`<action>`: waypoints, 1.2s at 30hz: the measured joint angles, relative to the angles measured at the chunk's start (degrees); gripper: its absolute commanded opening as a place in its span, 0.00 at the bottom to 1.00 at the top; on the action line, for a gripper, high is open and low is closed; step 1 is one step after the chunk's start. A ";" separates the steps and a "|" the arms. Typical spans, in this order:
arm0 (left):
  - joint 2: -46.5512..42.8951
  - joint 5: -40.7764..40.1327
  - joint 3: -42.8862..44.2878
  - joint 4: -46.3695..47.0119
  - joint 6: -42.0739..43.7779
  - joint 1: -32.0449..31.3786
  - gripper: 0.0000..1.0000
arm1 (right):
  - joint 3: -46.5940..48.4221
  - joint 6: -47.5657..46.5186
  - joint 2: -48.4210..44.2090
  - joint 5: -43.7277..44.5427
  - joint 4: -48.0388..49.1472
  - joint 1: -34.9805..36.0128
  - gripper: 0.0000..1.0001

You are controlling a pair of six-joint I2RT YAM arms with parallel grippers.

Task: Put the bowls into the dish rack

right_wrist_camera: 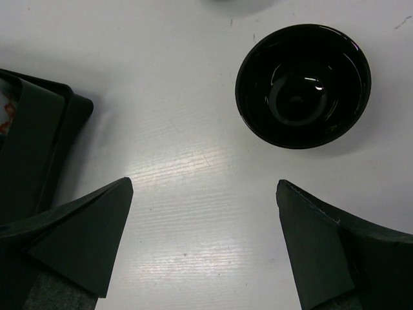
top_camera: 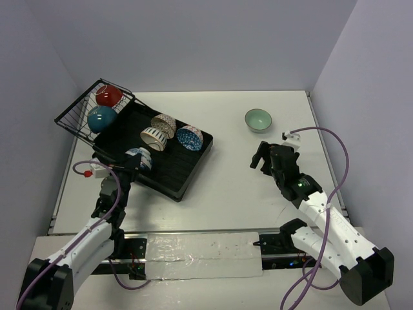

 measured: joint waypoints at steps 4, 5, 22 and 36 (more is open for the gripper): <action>0.96 0.09 1.05 -1.42 -0.11 -0.02 0.19 | 0.00 -0.02 0.00 0.17 0.15 0.04 1.00; 1.25 0.09 1.31 -1.62 -0.22 -0.02 0.20 | 0.00 -0.02 0.00 0.20 0.24 0.07 1.00; -1.38 -0.13 5.77 -12.28 -1.40 -0.02 0.63 | 0.00 -0.44 0.00 1.01 1.29 1.16 1.00; -3.82 -0.76 18.18 -29.59 1.81 -0.02 0.80 | 0.00 0.24 -0.42 1.73 1.14 1.16 1.00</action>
